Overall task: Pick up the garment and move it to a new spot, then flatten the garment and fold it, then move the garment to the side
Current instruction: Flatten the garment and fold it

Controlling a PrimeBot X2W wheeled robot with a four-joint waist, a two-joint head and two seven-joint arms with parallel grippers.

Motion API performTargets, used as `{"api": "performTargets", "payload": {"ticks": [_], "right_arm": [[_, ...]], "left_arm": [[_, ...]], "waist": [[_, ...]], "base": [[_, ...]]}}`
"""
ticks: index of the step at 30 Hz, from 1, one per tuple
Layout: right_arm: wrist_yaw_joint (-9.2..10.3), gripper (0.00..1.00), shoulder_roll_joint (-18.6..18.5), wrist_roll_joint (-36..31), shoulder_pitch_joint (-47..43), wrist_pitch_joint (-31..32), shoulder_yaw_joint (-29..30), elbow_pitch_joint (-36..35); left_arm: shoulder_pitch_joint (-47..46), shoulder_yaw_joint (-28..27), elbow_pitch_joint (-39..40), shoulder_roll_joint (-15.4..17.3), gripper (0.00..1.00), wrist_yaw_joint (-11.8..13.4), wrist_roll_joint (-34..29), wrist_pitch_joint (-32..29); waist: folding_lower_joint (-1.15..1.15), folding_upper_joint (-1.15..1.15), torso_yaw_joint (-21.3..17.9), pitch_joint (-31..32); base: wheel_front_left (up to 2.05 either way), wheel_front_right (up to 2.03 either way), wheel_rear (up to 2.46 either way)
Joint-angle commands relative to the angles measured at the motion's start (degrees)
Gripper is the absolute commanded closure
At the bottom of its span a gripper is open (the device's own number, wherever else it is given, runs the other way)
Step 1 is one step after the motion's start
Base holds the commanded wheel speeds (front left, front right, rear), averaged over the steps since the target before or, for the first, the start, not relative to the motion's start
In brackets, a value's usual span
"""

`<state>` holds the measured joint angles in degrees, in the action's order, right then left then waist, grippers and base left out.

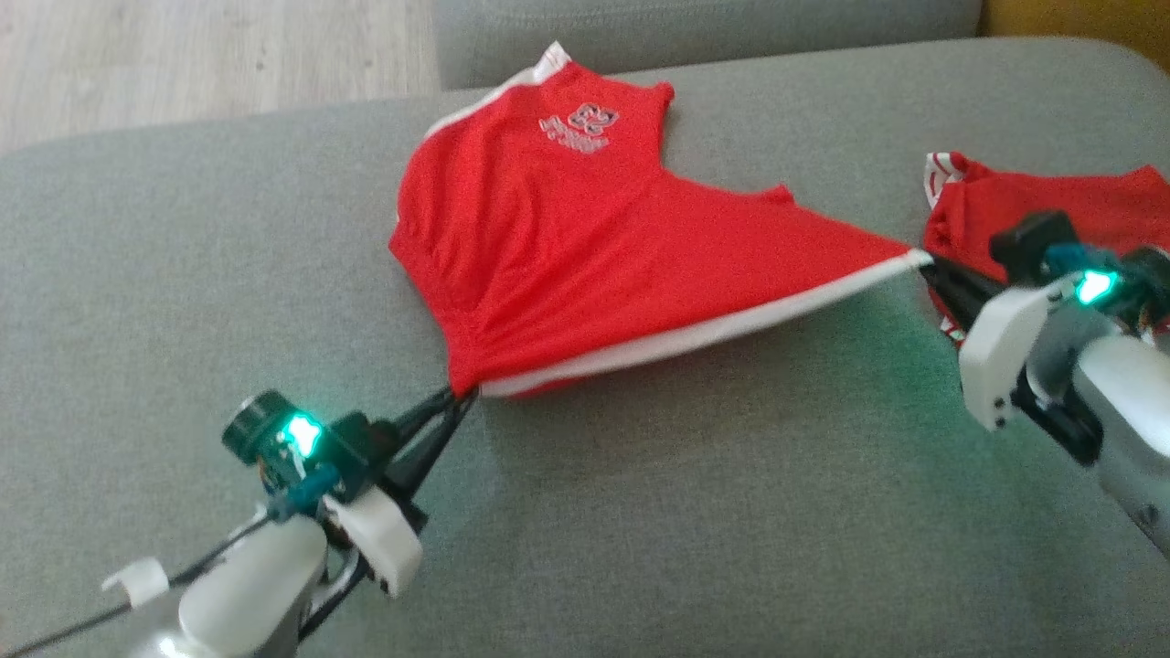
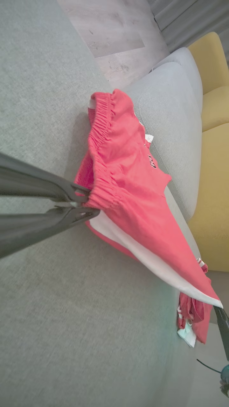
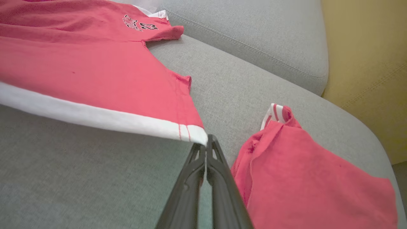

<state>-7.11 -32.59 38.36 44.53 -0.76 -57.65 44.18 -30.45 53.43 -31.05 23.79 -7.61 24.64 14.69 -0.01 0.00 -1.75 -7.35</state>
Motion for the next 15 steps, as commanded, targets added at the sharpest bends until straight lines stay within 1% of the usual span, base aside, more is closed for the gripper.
{"api": "performTargets", "payload": {"ticks": [1,6,11,15], "right_arm": [[-0.37,1.00,-2.79,1.48,-1.78,0.46,-0.90,-2.38],[-0.37,1.00,-6.55,4.61,-5.09,1.86,-2.95,-7.10],[-0.37,1.00,-10.84,6.01,-8.23,3.93,-3.86,-12.25],[-0.37,1.00,-15.77,7.55,-11.16,6.37,-2.85,-17.74]], "left_arm": [[-0.28,-2.28,1.58,2.14,1.00,0.12,-0.54,0.30],[4.26,-1.92,3.85,2.30,1.00,0.18,-0.56,0.30],[9.28,-1.43,7.59,3.04,1.00,1.07,0.59,0.24],[12.16,-0.32,12.08,3.74,1.00,2.04,0.81,-1.08]], "waist": [[0.01,0.00,-0.36,1.43],[0.01,0.00,-1.17,4.33],[0.01,0.00,-2.34,6.47],[0.01,0.00,-2.71,6.88]], "base": [[0.00,0.00,0.00],[0.00,0.00,0.00],[0.00,0.00,0.00],[0.00,0.00,0.00]]}}
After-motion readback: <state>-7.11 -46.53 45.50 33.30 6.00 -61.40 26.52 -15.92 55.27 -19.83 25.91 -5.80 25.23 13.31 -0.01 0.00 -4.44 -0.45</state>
